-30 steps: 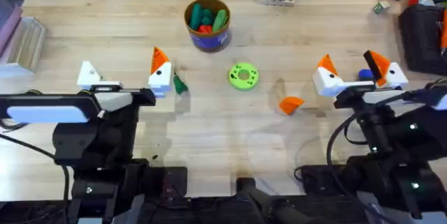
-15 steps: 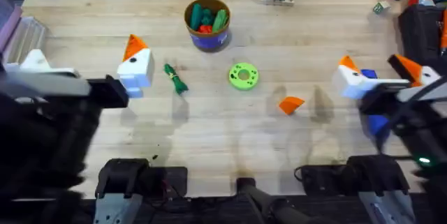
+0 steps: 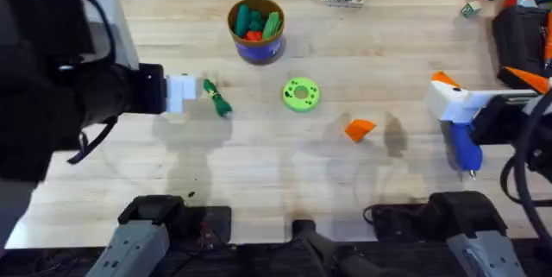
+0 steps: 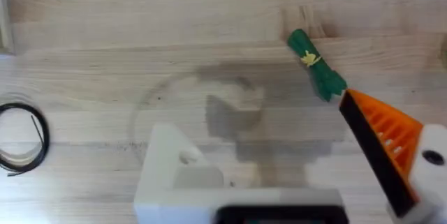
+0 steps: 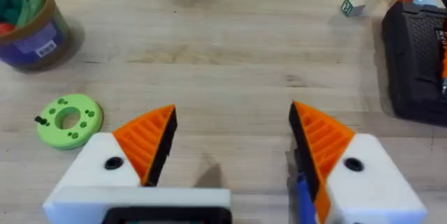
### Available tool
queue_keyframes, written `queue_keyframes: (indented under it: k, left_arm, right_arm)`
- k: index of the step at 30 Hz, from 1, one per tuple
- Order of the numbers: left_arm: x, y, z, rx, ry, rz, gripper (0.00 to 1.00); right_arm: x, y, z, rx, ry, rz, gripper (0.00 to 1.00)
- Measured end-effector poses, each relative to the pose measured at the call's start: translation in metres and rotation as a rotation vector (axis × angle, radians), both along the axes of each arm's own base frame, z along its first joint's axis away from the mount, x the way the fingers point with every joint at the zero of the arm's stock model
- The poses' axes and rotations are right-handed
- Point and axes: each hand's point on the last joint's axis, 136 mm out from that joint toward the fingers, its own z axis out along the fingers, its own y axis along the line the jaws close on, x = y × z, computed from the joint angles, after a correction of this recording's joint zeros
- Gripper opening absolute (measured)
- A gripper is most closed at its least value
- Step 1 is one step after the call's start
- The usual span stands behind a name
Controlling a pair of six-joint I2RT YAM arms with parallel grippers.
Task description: Pick up the gripper from the table and insert it into the empty holder that is missing its gripper. Then pick up a screw, insert it into the mounting hole, and use the screwdriver to tighten it. Finally, clean up the table by picking up the vegetable and placing it into the bucket.
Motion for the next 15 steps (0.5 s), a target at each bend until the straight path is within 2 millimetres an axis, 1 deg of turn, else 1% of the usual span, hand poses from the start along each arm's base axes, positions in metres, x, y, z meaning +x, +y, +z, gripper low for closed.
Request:
queue_keyframes:
  k: [2, 3, 7, 8, 9, 10, 12, 13, 14, 15]
  left_arm:
    - [0.002, 0.000, -0.008, 0.000, 0.036, 0.000, 0.984]
    - [0.003, 0.000, -0.011, -0.001, 0.050, 0.000, 0.856]
    - [0.007, 0.000, -0.019, -0.004, 0.083, 0.002, 0.227]
    - [0.008, -0.001, -0.019, -0.008, 0.084, 0.000, 0.240]
    - [0.008, -0.005, -0.019, -0.028, 0.084, -0.008, 0.411]
    - [0.008, -0.010, -0.019, -0.046, 0.082, -0.023, 0.545]
    - [0.008, -0.029, -0.016, -0.111, 0.068, -0.087, 0.872]
    - [0.009, -0.040, -0.011, -0.147, 0.048, -0.122, 0.953]
    - [0.012, -0.052, -0.005, -0.179, 0.016, -0.169, 0.979]
    - [0.014, -0.065, 0.004, -0.214, -0.024, -0.221, 0.983]
  right_arm:
    - [0.000, 0.000, 0.000, -0.007, 0.000, 0.003, 0.992]
    - [0.000, 0.000, 0.000, -0.007, 0.000, 0.004, 0.991]
    - [0.000, 0.000, 0.000, -0.011, 0.001, 0.006, 0.990]
    - [0.000, 0.000, 0.000, -0.013, 0.003, 0.006, 0.990]
    - [-0.001, 0.000, -0.001, -0.013, 0.008, 0.007, 0.990]
    - [-0.001, 0.000, -0.003, -0.013, 0.012, 0.007, 0.990]
    - [-0.002, 0.000, -0.003, -0.013, 0.015, 0.007, 0.991]
    - [-0.002, 0.000, -0.003, -0.013, 0.015, 0.007, 0.991]
    - [-0.002, 0.000, -0.003, -0.013, 0.015, 0.007, 0.991]
    - [-0.002, 0.000, -0.003, -0.013, 0.015, 0.007, 0.991]
